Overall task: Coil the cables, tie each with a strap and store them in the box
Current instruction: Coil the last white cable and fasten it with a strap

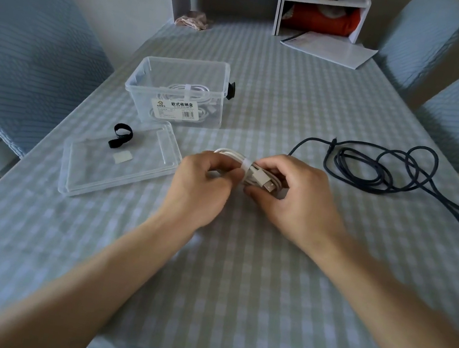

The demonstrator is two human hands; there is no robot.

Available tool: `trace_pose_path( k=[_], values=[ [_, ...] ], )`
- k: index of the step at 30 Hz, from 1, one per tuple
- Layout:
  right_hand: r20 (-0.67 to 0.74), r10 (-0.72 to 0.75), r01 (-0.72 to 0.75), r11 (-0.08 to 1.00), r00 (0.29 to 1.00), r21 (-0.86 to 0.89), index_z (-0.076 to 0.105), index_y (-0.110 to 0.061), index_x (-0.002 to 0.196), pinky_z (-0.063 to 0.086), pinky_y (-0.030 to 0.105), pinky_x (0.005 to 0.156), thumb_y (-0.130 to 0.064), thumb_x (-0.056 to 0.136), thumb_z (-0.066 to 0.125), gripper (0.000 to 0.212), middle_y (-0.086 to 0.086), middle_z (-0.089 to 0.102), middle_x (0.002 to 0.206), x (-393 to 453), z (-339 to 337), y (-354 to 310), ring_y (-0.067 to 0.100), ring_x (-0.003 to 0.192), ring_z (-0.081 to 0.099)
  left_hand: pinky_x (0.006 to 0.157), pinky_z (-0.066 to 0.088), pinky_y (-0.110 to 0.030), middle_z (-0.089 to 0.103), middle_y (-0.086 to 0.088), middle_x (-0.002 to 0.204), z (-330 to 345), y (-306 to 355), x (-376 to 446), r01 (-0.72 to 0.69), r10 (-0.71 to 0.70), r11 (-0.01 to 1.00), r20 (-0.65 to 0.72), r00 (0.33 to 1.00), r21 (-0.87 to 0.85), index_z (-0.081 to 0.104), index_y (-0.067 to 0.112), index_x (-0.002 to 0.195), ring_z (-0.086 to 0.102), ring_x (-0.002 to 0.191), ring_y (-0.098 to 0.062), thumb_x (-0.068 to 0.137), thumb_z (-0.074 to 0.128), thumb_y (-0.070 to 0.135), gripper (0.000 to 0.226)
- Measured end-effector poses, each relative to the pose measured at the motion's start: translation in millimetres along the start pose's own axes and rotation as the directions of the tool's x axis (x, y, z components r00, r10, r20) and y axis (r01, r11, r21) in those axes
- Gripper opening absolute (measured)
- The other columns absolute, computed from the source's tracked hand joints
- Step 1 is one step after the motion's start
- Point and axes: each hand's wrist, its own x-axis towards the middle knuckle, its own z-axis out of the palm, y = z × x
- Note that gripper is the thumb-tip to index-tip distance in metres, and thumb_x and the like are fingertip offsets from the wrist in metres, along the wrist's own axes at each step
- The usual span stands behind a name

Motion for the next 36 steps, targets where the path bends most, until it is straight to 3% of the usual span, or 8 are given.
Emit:
trace_pose_path(
  k=[4, 8, 12, 15, 19, 25, 32, 36],
  values=[
    [-0.021, 0.002, -0.001, 1.0, 1.0, 0.031, 0.071, -0.014, 0.103, 0.049, 0.017, 0.072, -0.021, 0.078, 0.083, 0.029, -0.005, 0.072, 0.091, 0.2, 1.9, -3.3, 0.006, 0.082, 0.064, 0.062, 0.035, -0.003, 0.052, 0.009, 0.092, 5.3, 1.0, -2.3, -0.036, 0.03, 0.994, 0.055, 0.998, 0.107, 0.06, 0.03, 0.079, 0.051, 0.072, 0.012, 0.099, 0.054, 0.015, 0.026],
    [-0.024, 0.035, -0.033, 0.996, 0.999, 0.077, 0.071, -0.014, 0.101, 0.049, 0.016, 0.069, -0.019, 0.078, 0.082, 0.026, -0.008, 0.071, 0.087, -0.1, 5.0, -5.9, 0.004, 0.08, 0.065, 0.068, 0.033, 0.002, 0.048, 0.008, 0.1, 8.1, 3.1, -5.1, -0.044, 0.044, 0.998, -0.001, 0.999, 0.052, 0.057, 0.026, 0.078, 0.049, 0.08, 0.017, 0.098, 0.051, 0.008, 0.028],
    [-0.028, 0.095, -0.092, 0.99, 0.995, 0.106, 0.072, -0.017, 0.099, 0.046, 0.01, 0.065, -0.017, 0.078, 0.082, 0.023, -0.017, 0.067, 0.079, 0.1, 1.2, -3.1, -0.003, 0.076, 0.064, 0.067, 0.036, -0.01, 0.06, 0.007, 0.102, 8.1, 1.0, -4.0, 0.006, -0.006, 1.0, -0.003, 1.0, 0.005, 0.068, 0.027, 0.084, 0.057, 0.083, 0.001, 0.096, 0.061, 0.02, 0.015],
    [-0.039, 0.108, -0.103, 0.987, 0.993, 0.121, 0.073, -0.019, 0.099, 0.044, 0.008, 0.065, -0.018, 0.078, 0.083, 0.024, -0.021, 0.066, 0.078, 0.8, -2.2, -3.2, -0.006, 0.075, 0.063, 0.074, 0.039, -0.019, 0.067, 0.004, 0.101, 7.6, 1.9, -3.9, -0.003, 0.003, 0.997, 0.001, 1.0, -0.079, 0.074, 0.024, 0.087, 0.061, 0.089, -0.008, 0.095, 0.064, 0.023, 0.012],
    [-0.028, 0.105, -0.1, 0.984, 0.994, 0.145, 0.073, -0.019, 0.099, 0.047, 0.01, 0.065, -0.021, 0.077, 0.084, 0.025, -0.019, 0.066, 0.078, 0.3, -1.3, -5.5, -0.004, 0.076, 0.065, 0.067, 0.037, -0.02, 0.065, 0.003, 0.087, 7.4, 2.8, -2.4, 0.018, -0.016, 0.993, 0.014, 1.0, -0.118, 0.074, 0.022, 0.08, 0.056, 0.074, -0.006, 0.094, 0.065, 0.028, 0.018],
    [-0.011, 0.103, -0.1, 0.982, 0.995, 0.158, 0.072, -0.019, 0.1, 0.048, 0.011, 0.066, -0.021, 0.075, 0.086, 0.028, -0.018, 0.066, 0.078, -0.4, 0.3, -5.5, -0.001, 0.077, 0.066, 0.073, 0.041, -0.02, 0.061, 0.006, 0.087, 6.0, 2.9, -1.1, 0.034, -0.037, 0.98, -0.012, 0.999, -0.197, 0.072, 0.021, 0.073, 0.057, 0.076, -0.002, 0.092, 0.069, 0.018, 0.02],
    [0.049, 0.245, -0.249, 0.935, 0.968, 0.251, 0.074, -0.025, 0.095, 0.048, 0.01, 0.066, -0.024, 0.073, 0.087, 0.025, -0.013, 0.073, 0.081, 3.0, -9.3, 1.3, -0.001, 0.076, 0.068, 0.073, 0.037, -0.005, 0.063, 0.01, 0.094, 0.4, -1.2, 3.5, -0.161, 0.154, 0.981, 0.072, 0.985, 0.103, 0.073, 0.03, 0.088, 0.059, 0.089, 0.001, 0.094, 0.066, 0.02, 0.013],
    [0.076, 0.27, -0.281, 0.918, 0.96, 0.281, 0.075, -0.023, 0.097, 0.05, 0.012, 0.067, -0.025, 0.072, 0.088, 0.028, -0.011, 0.074, 0.082, 2.8, -10.3, -0.4, 0.0, 0.077, 0.068, 0.067, 0.038, -0.01, 0.061, 0.007, 0.091, 4.5, -0.6, 1.1, -0.104, 0.102, 0.994, 0.051, 0.993, 0.038, 0.067, 0.033, 0.079, 0.055, 0.073, 0.001, 0.095, 0.064, 0.016, 0.023]
  ],
)
